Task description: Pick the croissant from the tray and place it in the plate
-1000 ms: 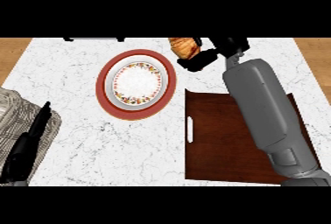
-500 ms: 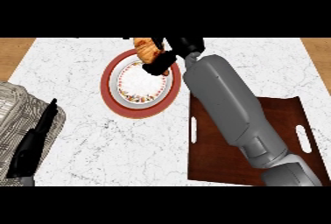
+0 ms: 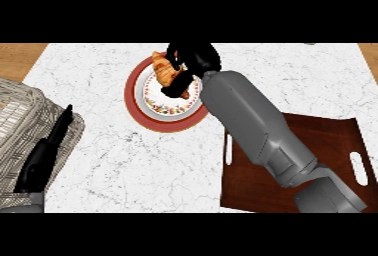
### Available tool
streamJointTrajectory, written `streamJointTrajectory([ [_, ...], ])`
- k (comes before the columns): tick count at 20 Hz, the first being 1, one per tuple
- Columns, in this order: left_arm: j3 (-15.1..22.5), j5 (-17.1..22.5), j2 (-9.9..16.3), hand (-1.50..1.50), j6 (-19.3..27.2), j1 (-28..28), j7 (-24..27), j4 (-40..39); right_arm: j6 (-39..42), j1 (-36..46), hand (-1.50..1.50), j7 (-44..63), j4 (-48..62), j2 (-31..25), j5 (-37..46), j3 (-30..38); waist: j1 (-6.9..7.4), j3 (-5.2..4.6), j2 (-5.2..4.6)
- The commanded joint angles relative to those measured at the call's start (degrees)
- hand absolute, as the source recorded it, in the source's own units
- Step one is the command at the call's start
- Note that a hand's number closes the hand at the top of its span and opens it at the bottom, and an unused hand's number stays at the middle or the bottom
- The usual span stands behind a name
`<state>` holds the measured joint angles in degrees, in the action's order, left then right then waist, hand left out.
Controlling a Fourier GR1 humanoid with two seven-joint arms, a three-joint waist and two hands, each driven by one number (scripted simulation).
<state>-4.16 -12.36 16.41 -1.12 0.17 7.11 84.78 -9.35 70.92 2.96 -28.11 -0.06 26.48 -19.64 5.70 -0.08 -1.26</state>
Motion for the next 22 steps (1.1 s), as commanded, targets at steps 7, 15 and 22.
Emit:
streamJointTrajectory([
  [7,1.61,-0.87,-0.92,0.0,-0.56,2.36,-0.57,-0.69,-5.74,-0.4,-1.5,5.69,6.44,0.06,-12.47,-2.78,2.58,0.0,-0.72],
  [15,0.27,-0.02,-1.39,0.0,-0.06,0.77,0.72,-1.39,-14.81,-1.34,-1.5,-2.97,2.9,0.06,-22.2,1.39,0.69,0.1,-0.36],
  [22,-2.5,0.9,0.75,0.0,-0.75,-1.27,2.52,-2.16,-19.81,-1.86,-1.5,-8.21,4.76,-0.46,-29.29,10.03,-2.38,0.09,0.15],
])
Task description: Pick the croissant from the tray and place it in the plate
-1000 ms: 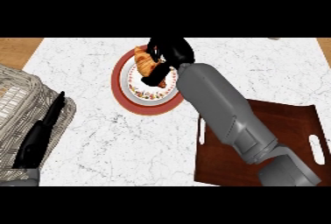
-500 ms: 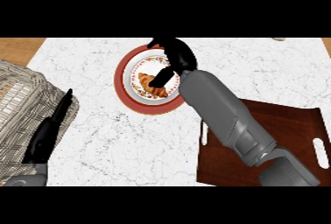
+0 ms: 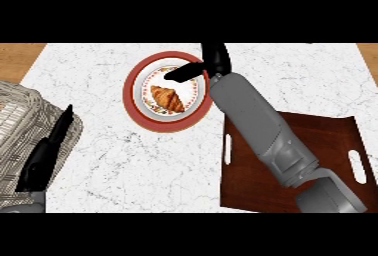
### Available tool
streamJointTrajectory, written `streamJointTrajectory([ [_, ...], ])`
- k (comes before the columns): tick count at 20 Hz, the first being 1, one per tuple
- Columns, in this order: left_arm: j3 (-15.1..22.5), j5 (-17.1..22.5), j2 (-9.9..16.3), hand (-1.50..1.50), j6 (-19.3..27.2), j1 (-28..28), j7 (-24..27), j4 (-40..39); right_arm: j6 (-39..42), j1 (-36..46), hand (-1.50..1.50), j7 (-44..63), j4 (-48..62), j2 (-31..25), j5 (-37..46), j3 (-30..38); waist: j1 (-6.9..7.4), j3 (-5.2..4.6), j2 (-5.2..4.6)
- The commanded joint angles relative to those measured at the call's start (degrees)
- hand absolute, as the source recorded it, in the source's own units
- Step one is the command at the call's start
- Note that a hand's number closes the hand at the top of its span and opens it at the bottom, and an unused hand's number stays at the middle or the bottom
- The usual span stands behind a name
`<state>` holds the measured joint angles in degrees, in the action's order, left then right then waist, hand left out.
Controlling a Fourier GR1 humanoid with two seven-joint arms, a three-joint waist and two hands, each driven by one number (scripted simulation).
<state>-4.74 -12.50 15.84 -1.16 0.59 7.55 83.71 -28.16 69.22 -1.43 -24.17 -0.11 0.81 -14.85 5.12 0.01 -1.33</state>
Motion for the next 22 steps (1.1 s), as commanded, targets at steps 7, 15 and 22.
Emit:
streamJointTrajectory([
  [7,-0.93,0.03,-1.11,0.0,1.16,-3.64,2.69,0.18,10.32,-5.86,-1.5,-19.15,1.73,-7.48,-10.88,14.13,-2.61,0.05,0.19],
  [15,-2.34,1.45,0.61,0.0,-1.11,-3.76,-0.26,3.6,22.06,-7.37,-1.5,-29.55,8.7,-15.85,-9.75,16.1,-2.51,0.08,0.41],
  [22,-1.56,-0.15,-0.64,0.0,0.1,-2.03,-2.09,3.21,24.84,-10.47,-1.5,-37.0,13.91,-17.83,-8.85,17.53,-2.43,0.11,0.19],
])
